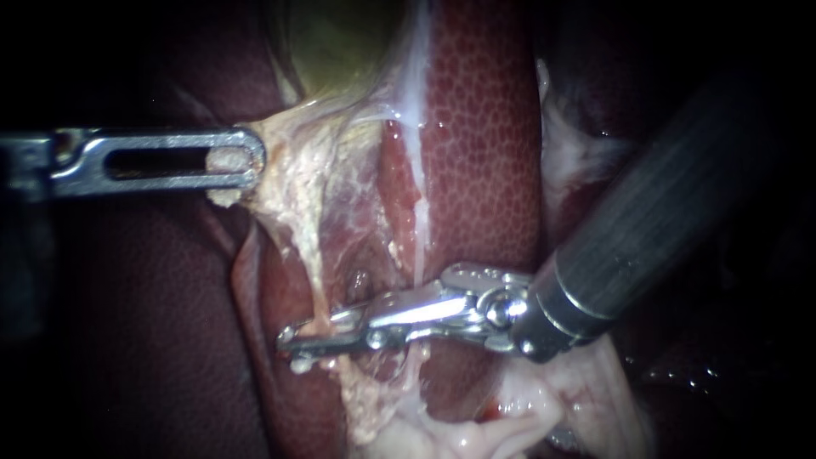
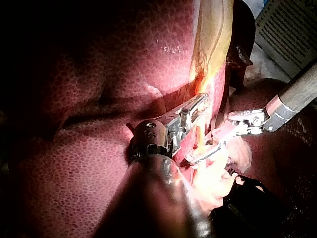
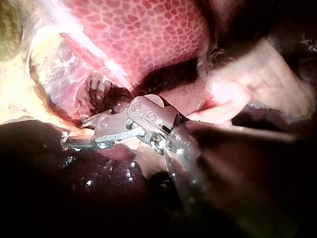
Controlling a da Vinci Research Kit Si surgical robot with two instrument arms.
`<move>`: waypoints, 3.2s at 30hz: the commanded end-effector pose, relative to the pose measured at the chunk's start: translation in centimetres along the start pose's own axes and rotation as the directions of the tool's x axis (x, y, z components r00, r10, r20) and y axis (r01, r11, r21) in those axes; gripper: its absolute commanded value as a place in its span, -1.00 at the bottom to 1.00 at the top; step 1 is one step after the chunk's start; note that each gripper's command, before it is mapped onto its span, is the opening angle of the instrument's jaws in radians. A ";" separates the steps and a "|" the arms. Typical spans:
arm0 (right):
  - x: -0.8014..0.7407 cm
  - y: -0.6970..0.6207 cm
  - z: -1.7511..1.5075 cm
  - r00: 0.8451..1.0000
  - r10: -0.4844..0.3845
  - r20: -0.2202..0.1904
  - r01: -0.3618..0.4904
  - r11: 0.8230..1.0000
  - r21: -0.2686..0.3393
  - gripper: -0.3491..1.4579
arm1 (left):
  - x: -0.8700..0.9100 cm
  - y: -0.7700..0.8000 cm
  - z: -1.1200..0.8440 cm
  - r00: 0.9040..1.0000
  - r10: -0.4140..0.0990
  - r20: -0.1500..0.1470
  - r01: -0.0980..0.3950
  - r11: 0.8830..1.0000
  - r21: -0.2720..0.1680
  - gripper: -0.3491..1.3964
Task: Going back second clip left tube
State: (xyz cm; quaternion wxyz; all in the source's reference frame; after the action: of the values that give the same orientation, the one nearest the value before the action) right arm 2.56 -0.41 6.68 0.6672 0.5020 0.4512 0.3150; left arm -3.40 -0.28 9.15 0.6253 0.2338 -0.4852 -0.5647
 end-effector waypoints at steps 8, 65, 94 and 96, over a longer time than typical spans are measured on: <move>0.00 -0.01 0.00 1.000 -0.001 0.001 0.001 1.000 0.001 -1.00 | 0.00 0.00 0.00 1.000 0.000 0.000 0.000 1.000 0.000 -1.00; 0.46 -0.84 -1.95 0.857 -0.512 -0.065 0.496 0.851 -0.172 0.05 | 0.01 0.02 0.00 1.000 0.001 0.000 -0.001 1.000 0.001 -1.00; 0.42 -0.89 -2.03 0.850 -0.522 -0.065 0.506 0.846 -0.169 0.05 | 0.45 0.43 0.71 0.999 0.022 -0.044 -0.023 0.999 -0.028 -1.00; 0.42 -0.89 -2.03 0.850 -0.522 -0.065 0.506 0.846 -0.169 0.05 | 0.49 0.43 0.78 0.998 0.024 -0.051 -0.025 0.999 -0.026 -1.00</move>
State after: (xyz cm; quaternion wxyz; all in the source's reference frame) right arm 0.84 0.48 5.53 0.7366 0.2946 0.5805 0.1834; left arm -3.95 -0.43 10.02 0.6476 0.2338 -0.4647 -0.5568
